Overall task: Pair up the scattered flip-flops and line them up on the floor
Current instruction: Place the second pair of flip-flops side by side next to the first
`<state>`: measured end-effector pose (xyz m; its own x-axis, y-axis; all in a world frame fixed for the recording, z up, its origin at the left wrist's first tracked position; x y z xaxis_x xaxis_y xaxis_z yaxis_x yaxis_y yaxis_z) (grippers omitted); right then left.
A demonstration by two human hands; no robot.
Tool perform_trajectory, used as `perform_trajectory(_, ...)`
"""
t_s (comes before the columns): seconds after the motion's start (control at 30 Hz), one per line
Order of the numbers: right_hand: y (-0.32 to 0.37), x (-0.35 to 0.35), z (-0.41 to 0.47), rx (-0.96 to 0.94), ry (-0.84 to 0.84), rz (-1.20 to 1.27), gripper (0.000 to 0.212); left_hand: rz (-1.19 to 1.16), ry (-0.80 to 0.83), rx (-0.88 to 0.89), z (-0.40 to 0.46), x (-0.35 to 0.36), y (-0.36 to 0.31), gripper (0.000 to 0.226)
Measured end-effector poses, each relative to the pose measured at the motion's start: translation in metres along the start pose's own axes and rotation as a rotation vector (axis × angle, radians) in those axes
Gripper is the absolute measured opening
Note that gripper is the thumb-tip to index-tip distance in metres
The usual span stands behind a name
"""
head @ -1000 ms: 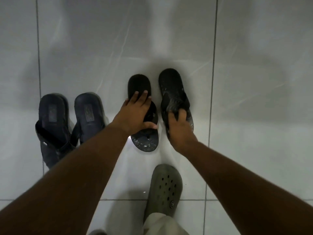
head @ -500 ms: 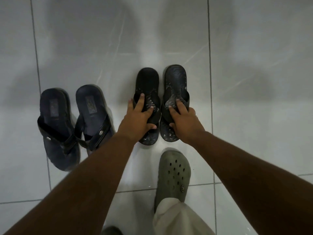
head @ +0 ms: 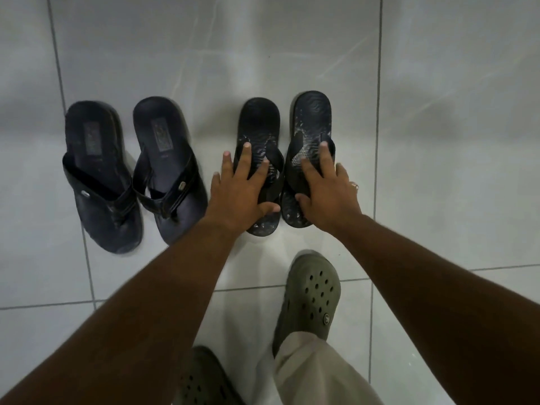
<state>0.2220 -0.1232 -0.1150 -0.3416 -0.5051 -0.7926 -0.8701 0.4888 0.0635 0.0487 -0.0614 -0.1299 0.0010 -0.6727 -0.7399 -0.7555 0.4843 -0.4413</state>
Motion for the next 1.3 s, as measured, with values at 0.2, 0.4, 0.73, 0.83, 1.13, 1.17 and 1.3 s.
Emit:
perform_trajectory(0.2, 0.002, 0.011, -0.002, -0.037, 0.003, -0.007, 0.065, 0.024, 0.074, 0.032, 0.007, 0.002, 0.001, 0.092)
perform_trajectory(0.4, 0.000, 0.022, 0.007, -0.023, 0.018, 0.125, 0.059, 0.007, 0.111, -0.047, 0.016, 0.006, -0.006, 0.087)
perform_trajectory(0.73, -0.137, -0.001, 0.014, 0.057, 0.057, 0.116, 0.061, 0.085, 0.145, 0.052, 0.075, 0.029, -0.124, 0.086)
perform_trajectory(0.83, -0.192, -0.013, 0.023, 0.123, 0.084, 0.126, 0.062, 0.089, 0.115, 0.089, 0.105, 0.043, -0.173, 0.086)
perform_trajectory(1.13, -0.307, -0.041, 0.059, 0.144, 0.051, -0.002, 0.066, 0.047, 0.030, 0.131, 0.167, 0.070, -0.274, 0.087)
perform_trajectory(1.17, -0.311, -0.041, 0.059, 0.142, 0.051, -0.007, 0.065, 0.049, 0.033, 0.127, 0.167, 0.071, -0.279, 0.087)
perform_trajectory(1.3, -0.314, -0.041, 0.052, 0.168, 0.061, -0.015, 0.067, 0.068, 0.057, 0.118, 0.164, 0.076, -0.288, 0.088)
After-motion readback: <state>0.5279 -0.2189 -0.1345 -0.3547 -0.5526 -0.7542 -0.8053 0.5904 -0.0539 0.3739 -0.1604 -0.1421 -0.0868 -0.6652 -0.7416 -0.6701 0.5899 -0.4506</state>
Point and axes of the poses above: each hand's wrist, its own z-axis towards the middle knuckle, its own x-axis out of the palm, y = z × x, the point moved 2 cm from there along z, towards the middle knuckle, and after that the axes turned 11 degrees about x, right-handed, at the moved point
